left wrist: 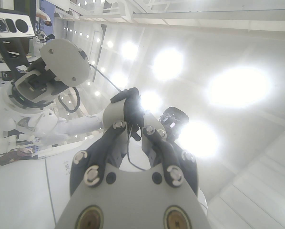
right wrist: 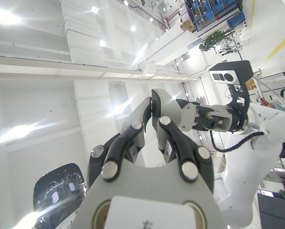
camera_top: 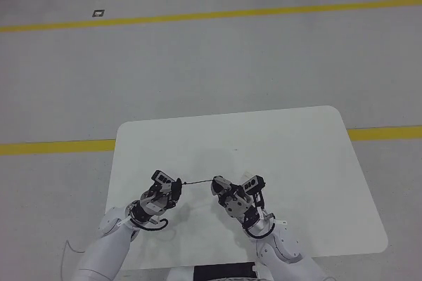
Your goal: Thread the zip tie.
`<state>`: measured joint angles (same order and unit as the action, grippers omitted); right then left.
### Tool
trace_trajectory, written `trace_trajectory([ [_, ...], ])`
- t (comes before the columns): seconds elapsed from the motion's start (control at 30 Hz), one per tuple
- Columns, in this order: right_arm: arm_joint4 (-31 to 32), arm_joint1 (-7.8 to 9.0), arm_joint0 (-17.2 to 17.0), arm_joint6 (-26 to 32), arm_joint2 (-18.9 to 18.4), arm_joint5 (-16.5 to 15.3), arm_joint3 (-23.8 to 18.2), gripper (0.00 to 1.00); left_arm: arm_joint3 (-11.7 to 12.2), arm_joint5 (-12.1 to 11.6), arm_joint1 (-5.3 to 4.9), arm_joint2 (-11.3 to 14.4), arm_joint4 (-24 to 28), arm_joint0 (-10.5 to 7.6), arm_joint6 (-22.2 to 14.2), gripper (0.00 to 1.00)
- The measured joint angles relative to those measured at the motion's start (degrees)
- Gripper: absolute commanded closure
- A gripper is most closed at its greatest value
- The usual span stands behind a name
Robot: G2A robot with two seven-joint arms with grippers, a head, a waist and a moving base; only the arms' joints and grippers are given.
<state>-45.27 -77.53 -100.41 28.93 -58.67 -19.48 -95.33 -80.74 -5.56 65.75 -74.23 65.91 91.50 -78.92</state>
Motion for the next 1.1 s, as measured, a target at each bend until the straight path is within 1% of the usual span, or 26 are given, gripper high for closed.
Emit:
trace_trajectory([
  [0.87,0.21,-0.37,-1.6,0.57,-2.51,0.0,-0.74,1.0,0.0,0.0,0.0,0.0,0.0,0.0,0.0,1.0],
  [1.03,1.37,-0.43,-2.05,0.44,-3.37,0.0,-1.14,1.0,0.0,0.0,0.0,0.0,0.0,0.0,0.0,1.0],
  [1.07,2.14,-0.42,-2.11,0.36,-3.64,0.0,-1.3,0.91,0.0,0.0,0.0,0.0,0.0,0.0,0.0,1.0],
  [1.1,3.42,-0.37,-2.1,0.5,-3.93,0.0,-1.53,0.0,0.0,0.0,0.0,0.0,0.0,0.0,0.0,1.0],
])
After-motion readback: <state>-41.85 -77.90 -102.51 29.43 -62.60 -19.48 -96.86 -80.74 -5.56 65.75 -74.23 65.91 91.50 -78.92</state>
